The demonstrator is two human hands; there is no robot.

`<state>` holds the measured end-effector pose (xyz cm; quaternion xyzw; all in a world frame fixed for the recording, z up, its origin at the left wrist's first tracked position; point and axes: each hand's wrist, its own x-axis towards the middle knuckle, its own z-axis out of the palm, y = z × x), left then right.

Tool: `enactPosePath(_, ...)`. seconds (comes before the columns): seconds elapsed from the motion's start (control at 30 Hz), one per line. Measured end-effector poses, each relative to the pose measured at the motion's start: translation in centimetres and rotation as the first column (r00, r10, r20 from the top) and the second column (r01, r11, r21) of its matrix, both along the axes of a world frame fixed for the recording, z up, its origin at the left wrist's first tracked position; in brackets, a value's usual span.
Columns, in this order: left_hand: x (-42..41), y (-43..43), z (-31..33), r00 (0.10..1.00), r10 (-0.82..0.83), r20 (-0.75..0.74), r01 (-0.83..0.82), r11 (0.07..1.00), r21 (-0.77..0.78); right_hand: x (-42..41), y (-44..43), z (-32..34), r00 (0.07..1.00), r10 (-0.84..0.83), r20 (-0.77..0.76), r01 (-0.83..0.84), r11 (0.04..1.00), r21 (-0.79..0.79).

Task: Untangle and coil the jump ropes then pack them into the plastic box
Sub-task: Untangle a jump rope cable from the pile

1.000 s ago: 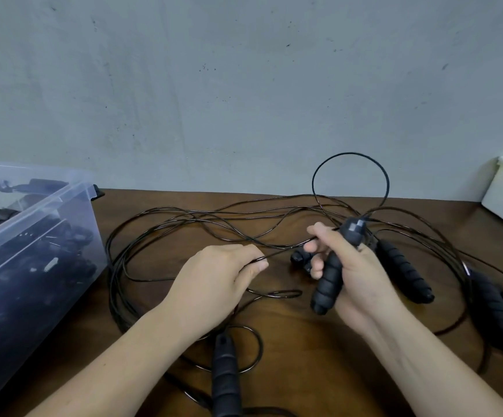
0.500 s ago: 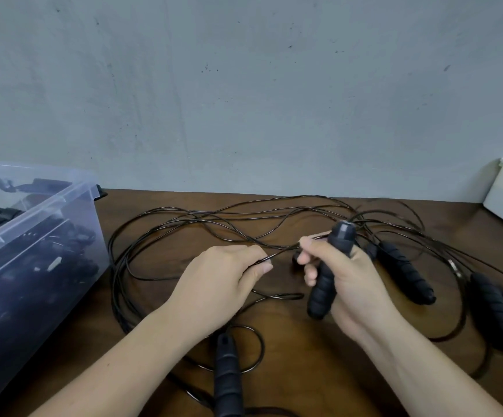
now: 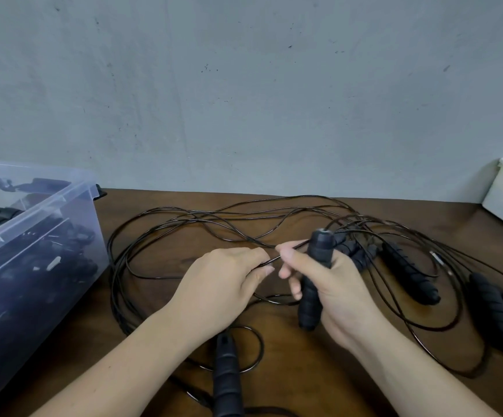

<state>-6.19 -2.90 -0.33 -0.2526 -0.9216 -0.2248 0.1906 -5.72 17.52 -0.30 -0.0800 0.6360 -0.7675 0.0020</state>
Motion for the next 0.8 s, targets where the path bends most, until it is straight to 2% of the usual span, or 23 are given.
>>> enactPosePath(0.1, 0.0, 0.0, -0.1, 1.000, -0.024, -0.019, 0.024, 1.000, -0.014, 0.2, -0.5, -0.6, 0.999, 0.000, -0.032, 0.002, 0.997, 0.071)
enactPosePath(0.27, 0.0, -0.1, -0.1, 1.000, -0.024, 0.003, 0.024, 1.000, -0.012, 0.0, -0.2, -0.4, 0.999, -0.024, -0.029, 0.026, 0.997, 0.068)
enactPosePath(0.43, -0.4, -0.5, 0.0, 0.998, 0.025, 0.065, -0.027, 0.999, 0.035, -1.3, 2.3, 1.8, 0.994, -0.112, 0.012, 0.112, 0.973, -0.201)
enactPosePath(0.57, -0.5, -0.3, 0.0, 0.998, 0.030, 0.060, -0.031, 0.999, 0.008, -1.7, 2.9, 2.0, 0.989, -0.146, 0.036, 0.150, 0.956, -0.253)
enactPosePath(0.67, -0.4, -0.3, 0.1, 0.998, 0.025, 0.060, -0.025, 1.000, -0.002, -1.4, 2.0, 1.3, 0.993, -0.111, 0.049, 0.119, 0.970, -0.214)
enactPosePath(0.8, -0.3, -0.1, 0.0, 1.000, -0.009, 0.020, 0.009, 1.000, 0.000, -0.4, 0.3, 0.0, 1.000, -0.012, 0.007, 0.012, 1.000, 0.005)
